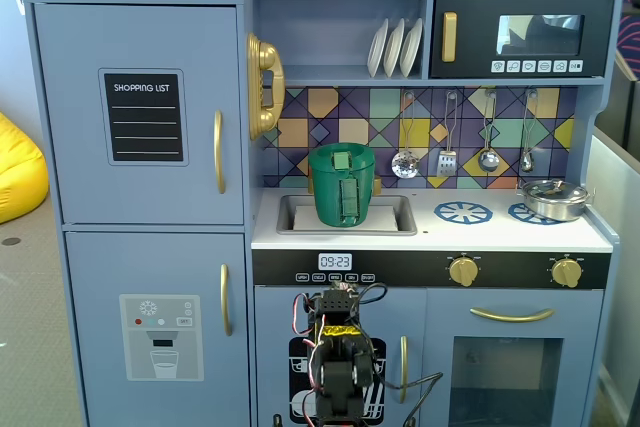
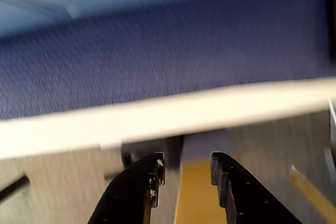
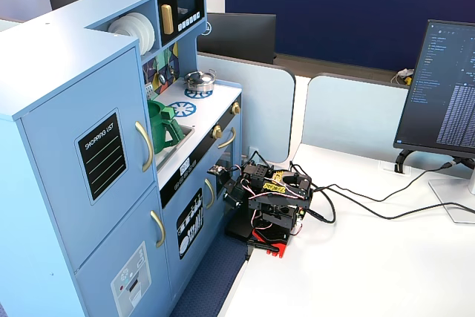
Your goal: Close the left cabinet door
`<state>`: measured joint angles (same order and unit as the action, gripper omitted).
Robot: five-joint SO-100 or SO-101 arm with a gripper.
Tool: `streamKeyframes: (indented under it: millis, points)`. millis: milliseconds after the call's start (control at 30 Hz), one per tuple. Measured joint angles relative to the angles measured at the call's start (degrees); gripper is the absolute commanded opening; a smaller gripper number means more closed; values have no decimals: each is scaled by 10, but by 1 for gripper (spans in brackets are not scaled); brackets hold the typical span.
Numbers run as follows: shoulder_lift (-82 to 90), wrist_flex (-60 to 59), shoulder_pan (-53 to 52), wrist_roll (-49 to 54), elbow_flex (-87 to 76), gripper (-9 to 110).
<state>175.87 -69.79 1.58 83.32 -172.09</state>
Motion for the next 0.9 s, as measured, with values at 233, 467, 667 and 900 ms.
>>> streamKeyframes:
  millis: [233,467,667,900]
  points:
    - [60,-69,-22,9,1,0]
    - [66,-72,-22,25,1,2]
    - [66,-75,-21,34,1,3]
    - [66,-75,-21,34,1,4]
